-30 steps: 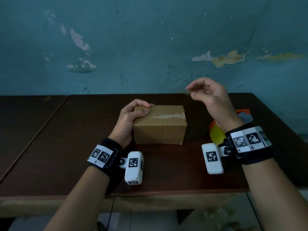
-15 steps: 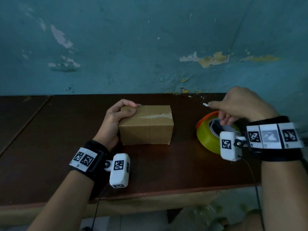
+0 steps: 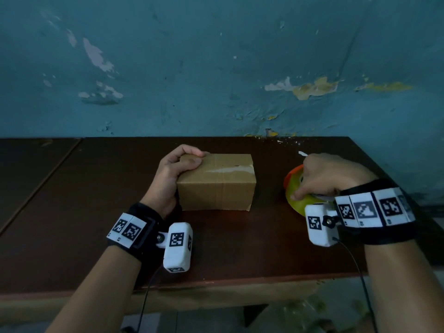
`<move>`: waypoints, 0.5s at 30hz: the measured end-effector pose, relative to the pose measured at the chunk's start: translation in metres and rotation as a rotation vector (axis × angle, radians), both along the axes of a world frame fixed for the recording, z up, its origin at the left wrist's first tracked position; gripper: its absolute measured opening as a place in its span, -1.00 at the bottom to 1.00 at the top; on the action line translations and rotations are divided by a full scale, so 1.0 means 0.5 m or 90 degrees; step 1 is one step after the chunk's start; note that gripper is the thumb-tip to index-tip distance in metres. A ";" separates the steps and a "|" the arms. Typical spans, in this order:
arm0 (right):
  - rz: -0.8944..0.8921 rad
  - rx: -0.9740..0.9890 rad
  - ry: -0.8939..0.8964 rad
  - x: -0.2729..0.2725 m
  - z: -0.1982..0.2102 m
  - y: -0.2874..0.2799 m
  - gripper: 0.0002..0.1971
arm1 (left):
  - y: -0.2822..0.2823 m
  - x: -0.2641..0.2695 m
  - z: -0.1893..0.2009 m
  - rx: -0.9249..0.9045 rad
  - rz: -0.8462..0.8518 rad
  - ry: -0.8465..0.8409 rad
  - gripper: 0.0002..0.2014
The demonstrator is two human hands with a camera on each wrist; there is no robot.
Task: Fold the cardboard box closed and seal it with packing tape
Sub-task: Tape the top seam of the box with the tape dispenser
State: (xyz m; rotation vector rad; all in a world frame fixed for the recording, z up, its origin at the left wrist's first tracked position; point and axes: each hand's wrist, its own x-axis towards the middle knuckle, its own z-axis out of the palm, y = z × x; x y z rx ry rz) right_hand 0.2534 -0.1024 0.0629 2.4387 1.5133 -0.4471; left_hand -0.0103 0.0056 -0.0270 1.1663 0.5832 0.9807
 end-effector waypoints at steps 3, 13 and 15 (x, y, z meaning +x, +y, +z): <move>-0.030 0.086 0.038 0.010 0.011 -0.003 -0.59 | 0.001 0.000 -0.002 0.005 0.006 0.005 -0.87; -0.072 0.804 0.684 -0.008 0.040 0.006 -0.62 | 0.002 0.004 -0.003 -0.006 0.009 -0.021 -0.88; -0.059 0.893 0.853 -0.023 0.042 0.012 -0.60 | -0.001 0.009 -0.003 -0.003 0.009 -0.020 -0.88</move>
